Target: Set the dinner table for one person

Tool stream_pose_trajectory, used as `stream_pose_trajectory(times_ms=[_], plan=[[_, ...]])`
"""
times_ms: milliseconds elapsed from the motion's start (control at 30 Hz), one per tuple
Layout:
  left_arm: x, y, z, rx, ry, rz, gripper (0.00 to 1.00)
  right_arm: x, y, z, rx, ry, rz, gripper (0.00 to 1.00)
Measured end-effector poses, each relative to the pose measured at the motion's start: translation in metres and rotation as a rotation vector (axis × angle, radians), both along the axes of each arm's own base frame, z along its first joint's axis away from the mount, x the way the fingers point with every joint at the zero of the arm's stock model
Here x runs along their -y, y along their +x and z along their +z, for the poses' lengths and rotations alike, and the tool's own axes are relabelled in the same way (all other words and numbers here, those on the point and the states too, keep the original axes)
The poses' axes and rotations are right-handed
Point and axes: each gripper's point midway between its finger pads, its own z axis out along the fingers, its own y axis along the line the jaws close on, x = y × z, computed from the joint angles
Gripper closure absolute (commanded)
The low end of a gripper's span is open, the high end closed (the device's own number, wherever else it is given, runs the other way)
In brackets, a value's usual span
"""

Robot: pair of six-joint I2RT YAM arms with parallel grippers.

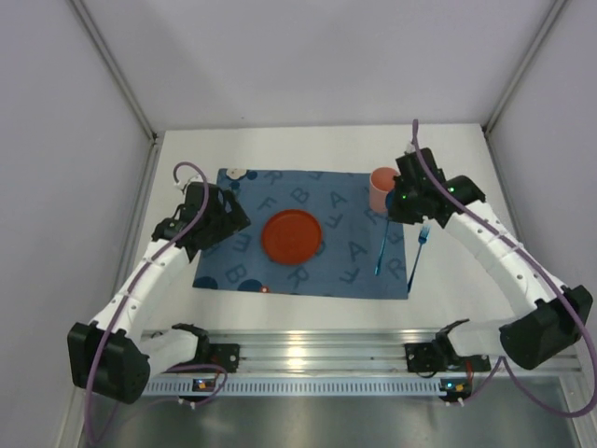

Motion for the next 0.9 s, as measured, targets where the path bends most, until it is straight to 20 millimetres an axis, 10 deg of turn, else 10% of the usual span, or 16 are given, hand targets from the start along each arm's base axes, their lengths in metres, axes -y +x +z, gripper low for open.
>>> stream_pose_trajectory(times_ms=[400, 633, 767, 900], plan=[[-0.012, -0.021, 0.034, 0.073, -0.004, 0.037, 0.04, -0.104, 0.044, -0.087, -0.162, -0.045, 0.161, 1.00], [-0.024, -0.034, 0.049, 0.103, 0.015, 0.070, 0.03, -0.121, 0.075, -0.140, -0.216, -0.098, 0.150, 0.98], [-0.031, -0.040, 0.056, 0.128, 0.029, 0.091, 0.03, -0.118, 0.074, -0.164, -0.260, -0.136, 0.149, 0.62], [-0.033, -0.040, 0.057, 0.133, 0.040, 0.094, 0.03, -0.116, 0.072, -0.170, -0.273, -0.156, 0.163, 0.52]])
